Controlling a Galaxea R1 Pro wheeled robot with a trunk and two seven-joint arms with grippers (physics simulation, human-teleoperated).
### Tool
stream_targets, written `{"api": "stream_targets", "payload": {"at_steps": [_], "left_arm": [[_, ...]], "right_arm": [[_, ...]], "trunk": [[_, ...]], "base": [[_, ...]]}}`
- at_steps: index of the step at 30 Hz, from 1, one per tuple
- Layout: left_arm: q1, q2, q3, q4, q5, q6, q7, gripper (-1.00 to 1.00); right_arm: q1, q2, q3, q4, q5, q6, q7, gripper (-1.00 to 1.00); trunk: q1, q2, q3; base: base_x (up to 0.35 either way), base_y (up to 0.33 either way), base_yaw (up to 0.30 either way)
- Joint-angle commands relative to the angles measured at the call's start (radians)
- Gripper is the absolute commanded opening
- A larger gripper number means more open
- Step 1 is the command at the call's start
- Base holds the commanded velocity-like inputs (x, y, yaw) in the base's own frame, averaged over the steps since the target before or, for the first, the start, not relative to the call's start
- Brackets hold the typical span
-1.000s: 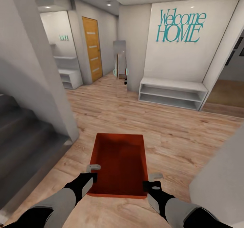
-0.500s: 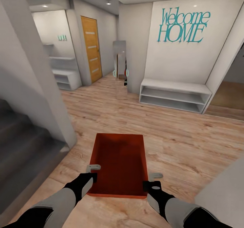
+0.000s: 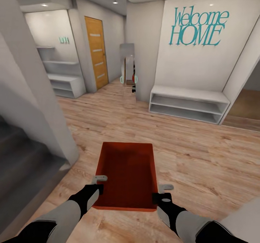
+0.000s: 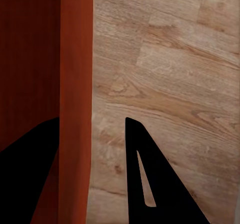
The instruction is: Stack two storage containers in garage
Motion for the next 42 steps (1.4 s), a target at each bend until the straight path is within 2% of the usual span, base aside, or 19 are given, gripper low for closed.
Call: {"api": "stream_targets", "payload": {"at_steps": [1,42], "left_arm": [[0.000,0.000,-0.002,0.001,0.002,0.007,0.006,-1.00],[0.000,-0.001,-0.002,0.001,0.002,0.007,0.006,-1.00]], "right_arm": [[-0.001,0.001,-0.008,-0.009,0.005,-0.011,-0.003,-1.00],[-0.001,0.001,-0.008,-0.009,0.005,-0.012,-0.003,-1.00]], "trunk": [[0.001,-0.002,-0.002],[0.001,-0.002,-0.002]], "base": [[0.323,0.000,0.000],[0.323,0.000,0.000]]}}
